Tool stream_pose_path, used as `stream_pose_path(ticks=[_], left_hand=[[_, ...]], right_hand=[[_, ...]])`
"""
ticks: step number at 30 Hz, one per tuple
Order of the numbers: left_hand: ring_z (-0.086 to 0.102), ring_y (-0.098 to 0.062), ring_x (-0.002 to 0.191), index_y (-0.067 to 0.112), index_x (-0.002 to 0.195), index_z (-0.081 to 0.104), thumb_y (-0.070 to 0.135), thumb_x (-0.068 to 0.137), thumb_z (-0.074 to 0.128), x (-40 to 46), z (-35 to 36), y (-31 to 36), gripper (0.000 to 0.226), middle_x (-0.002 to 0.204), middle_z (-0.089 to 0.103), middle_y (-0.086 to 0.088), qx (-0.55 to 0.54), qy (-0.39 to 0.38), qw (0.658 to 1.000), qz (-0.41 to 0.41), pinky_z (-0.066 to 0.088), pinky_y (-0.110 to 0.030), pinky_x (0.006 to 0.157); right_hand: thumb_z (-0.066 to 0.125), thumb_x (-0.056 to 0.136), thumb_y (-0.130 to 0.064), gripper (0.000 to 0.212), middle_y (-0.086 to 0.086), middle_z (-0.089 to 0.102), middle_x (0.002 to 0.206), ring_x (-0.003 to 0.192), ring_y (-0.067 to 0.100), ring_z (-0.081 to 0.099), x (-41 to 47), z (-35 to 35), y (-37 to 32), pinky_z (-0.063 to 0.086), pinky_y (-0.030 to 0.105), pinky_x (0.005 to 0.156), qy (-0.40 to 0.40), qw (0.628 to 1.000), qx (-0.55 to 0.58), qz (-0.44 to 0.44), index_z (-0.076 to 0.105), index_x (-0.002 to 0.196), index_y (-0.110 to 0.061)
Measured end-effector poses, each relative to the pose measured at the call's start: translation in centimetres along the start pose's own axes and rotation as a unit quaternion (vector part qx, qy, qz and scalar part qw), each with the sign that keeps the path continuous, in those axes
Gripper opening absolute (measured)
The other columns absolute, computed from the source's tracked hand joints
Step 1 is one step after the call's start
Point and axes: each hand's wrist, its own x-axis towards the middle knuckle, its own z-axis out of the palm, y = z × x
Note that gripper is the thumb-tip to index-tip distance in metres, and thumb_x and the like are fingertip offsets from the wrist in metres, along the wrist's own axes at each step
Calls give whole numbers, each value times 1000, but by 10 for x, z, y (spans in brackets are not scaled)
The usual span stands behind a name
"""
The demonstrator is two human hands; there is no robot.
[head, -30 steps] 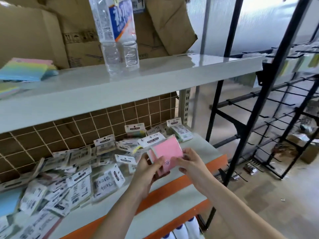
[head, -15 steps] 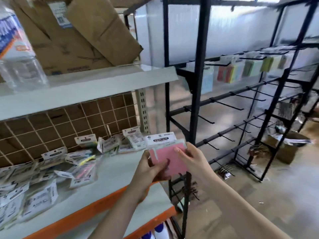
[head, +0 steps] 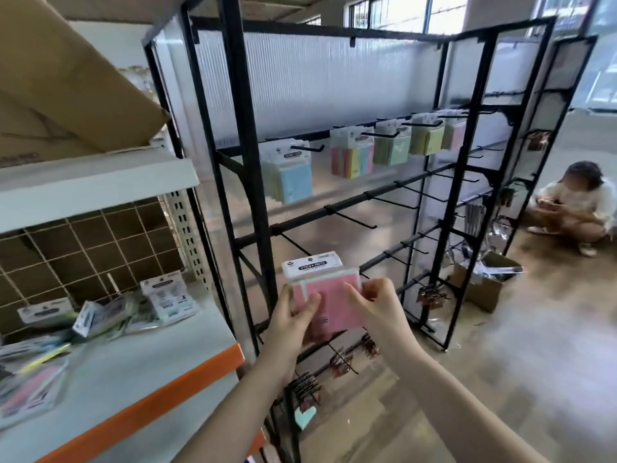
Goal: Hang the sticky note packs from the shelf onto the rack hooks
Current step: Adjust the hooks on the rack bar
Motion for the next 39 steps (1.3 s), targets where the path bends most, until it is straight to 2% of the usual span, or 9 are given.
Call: stream_pose_path(ticks=[3,6,12,19,24,29,32,36,39], left_hand=[[71,-15,74,31,113,55,50,77,59,21,24,-6,41,81,72,8,-4,-18,1000,-1,56,-29,63],[71,-13,72,29,109,54,54,79,52,47,50,-12,38,79,73,7,-22,-37,999,-3,55,-27,61],[72,-21,83,34,113,56,43,86,56,113,109,-22,29,95,74,2,-73,-78,994,-15,56,-27,58],[72,-27,86,28,113,57,42,77,61,207,162,-36,40,94,74,-2,-130,-88,986,-65,57,-33,59],[72,-25,89,29,119,55,49,76,60,259,199,-35,47,102,73,-6,-96,-143,983,-63,58,-32,62],[72,-22,86,25,117,53,43,75,64,298,237,-31,47,98,73,-2,-65,-167,983,-42,57,-32,61],[72,-20,78,24,114,53,41,79,62,317,256,-31,40,93,73,-4,-63,-155,985,-37,56,-28,57],[71,-17,85,32,117,54,51,79,57,342,277,-31,43,99,71,3,7,-137,990,15,58,-32,63],[69,-13,97,35,121,53,51,81,55,360,297,-35,43,112,68,5,30,-142,989,40,59,-35,74]], right_hand=[[66,89,-32,25,7,58,89,75,16,53,19,-22,3,45,31,64,22,1000,-13,-5,50,88,-13],[68,88,-22,18,8,63,97,84,17,62,43,-47,4,55,34,72,34,999,-7,-5,52,95,-18],[72,83,-14,43,9,65,113,100,23,66,110,-101,6,58,40,81,11,997,78,-13,51,118,-26],[65,83,3,56,-5,71,107,89,16,70,213,-143,-4,57,28,65,-63,991,115,-38,49,123,-33],[63,79,7,61,0,71,108,89,17,70,269,-174,-10,57,31,64,-115,986,113,-50,49,124,-31],[45,83,15,54,-2,70,105,88,13,68,310,-203,-10,54,27,63,-76,993,48,-79,60,112,-28],[47,86,11,43,-3,70,98,88,14,65,332,-208,-9,57,34,73,-39,995,36,-87,61,106,-24],[57,91,-5,13,-2,67,87,80,9,59,362,-218,-6,49,22,69,15,991,25,-128,62,98,-15],[61,91,-15,12,9,64,97,89,17,59,388,-234,-3,48,33,78,32,989,34,-142,61,100,-6]])
